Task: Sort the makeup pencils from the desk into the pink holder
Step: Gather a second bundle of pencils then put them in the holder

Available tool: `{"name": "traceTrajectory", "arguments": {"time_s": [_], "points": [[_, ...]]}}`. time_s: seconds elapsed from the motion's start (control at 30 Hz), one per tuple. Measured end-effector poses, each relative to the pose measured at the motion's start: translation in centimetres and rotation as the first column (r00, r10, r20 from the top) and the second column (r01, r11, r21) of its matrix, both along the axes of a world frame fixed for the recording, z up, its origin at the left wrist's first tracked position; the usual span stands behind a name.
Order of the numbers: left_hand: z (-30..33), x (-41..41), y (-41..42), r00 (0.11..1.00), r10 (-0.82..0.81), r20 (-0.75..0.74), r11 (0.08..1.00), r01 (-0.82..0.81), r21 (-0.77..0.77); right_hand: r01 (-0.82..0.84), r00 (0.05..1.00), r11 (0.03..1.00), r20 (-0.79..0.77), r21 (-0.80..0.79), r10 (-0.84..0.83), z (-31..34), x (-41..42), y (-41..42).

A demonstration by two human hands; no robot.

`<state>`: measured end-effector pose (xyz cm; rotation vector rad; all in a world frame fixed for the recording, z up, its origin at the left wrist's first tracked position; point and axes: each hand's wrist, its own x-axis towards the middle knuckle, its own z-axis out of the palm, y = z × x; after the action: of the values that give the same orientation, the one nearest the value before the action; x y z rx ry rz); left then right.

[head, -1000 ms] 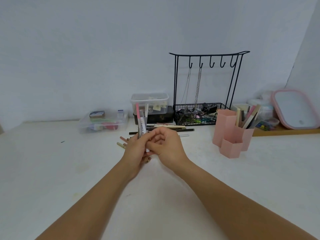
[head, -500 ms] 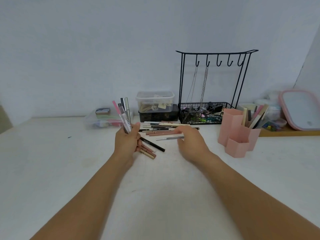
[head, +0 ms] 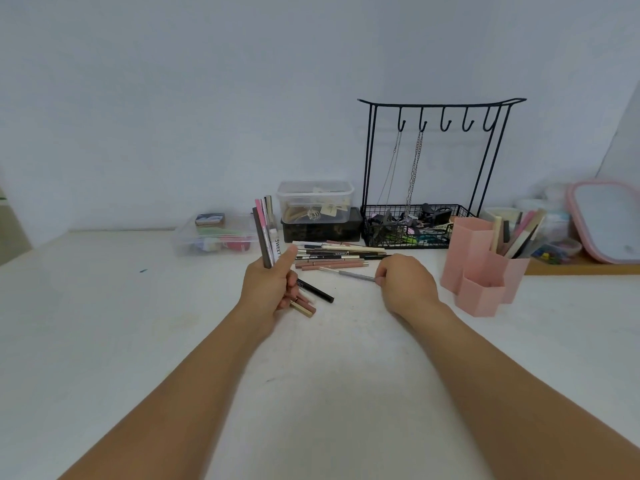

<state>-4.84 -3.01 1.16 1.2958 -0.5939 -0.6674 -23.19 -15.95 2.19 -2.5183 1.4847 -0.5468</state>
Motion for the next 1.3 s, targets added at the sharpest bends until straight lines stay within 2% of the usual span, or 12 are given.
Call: {"name": "traceTrajectory", "arguments": {"time_s": [0.07,0.13,0.27,0.33,0.43,0.73,0.87,0.97,1.07,1.13,1.23,1.3], "points": [[-0.1,-0.1,0.0,1.0,-0.015,-0.014,1.0,0.015,0.001,-0.029,0.992,0.998,0.12,0.048,0.023,0.0,0.1,0.2],[0.0,-0.4,0.0,0.998,-0.033,-0.048,0.999,0.033,-0.003,-0.106,0.936,0.989,0.346,0.098,0.066,0.2,0.3,0.6],[0.2,-0.9,0.0,0.99,-0.102,-0.097,0.995,0.101,-0.011,-0.413,0.659,0.886,0.74,0.21,0.132,1.4,1.7,3.3],[0.3,-1.2,0.1,0.983,-0.156,-0.095,0.988,0.154,-0.029,-0.552,0.518,0.791,0.852,0.265,0.077,1.6,2.7,5.0],[0.1,-1.6,0.0,0.977,-0.203,-0.063,0.979,0.2,-0.048,-0.661,0.433,0.705,0.898,0.258,0.078,1.3,4.0,7.3],[-0.3,-2.2,-0.3,0.984,-0.161,-0.071,0.986,0.156,-0.065,-0.601,0.452,0.77,0.886,0.213,0.107,0.1,4.9,8.8],[-0.6,-2.5,-0.5,0.976,-0.215,-0.036,0.975,0.212,-0.063,-0.577,0.466,0.813,0.849,0.079,0.248,-0.5,4.9,8.7],[-0.9,-2.1,-0.8,0.979,-0.2,-0.034,0.98,0.199,-0.032,-0.595,0.479,0.803,0.819,0.037,0.317,-0.9,4.9,8.3],[-0.8,-1.6,-0.8,0.99,-0.138,-0.023,0.99,0.137,-0.046,-0.633,0.442,0.77,0.853,0.077,0.278,-0.9,4.9,7.5],[-0.6,-1.0,-0.7,0.996,-0.073,-0.043,0.995,0.07,-0.068,-0.507,0.528,0.86,0.81,0.059,0.256,-1.1,4.4,6.0],[-0.3,-0.1,-0.3,0.996,0.007,-0.084,0.998,-0.012,-0.068,-0.23,0.849,0.969,0.468,-0.091,0.246,-2.2,2.9,2.5],[-0.1,0.2,-0.2,0.994,0.032,-0.103,0.998,-0.037,-0.049,-0.182,0.906,0.982,0.381,-0.043,0.185,-2.7,2.2,0.8]]}}
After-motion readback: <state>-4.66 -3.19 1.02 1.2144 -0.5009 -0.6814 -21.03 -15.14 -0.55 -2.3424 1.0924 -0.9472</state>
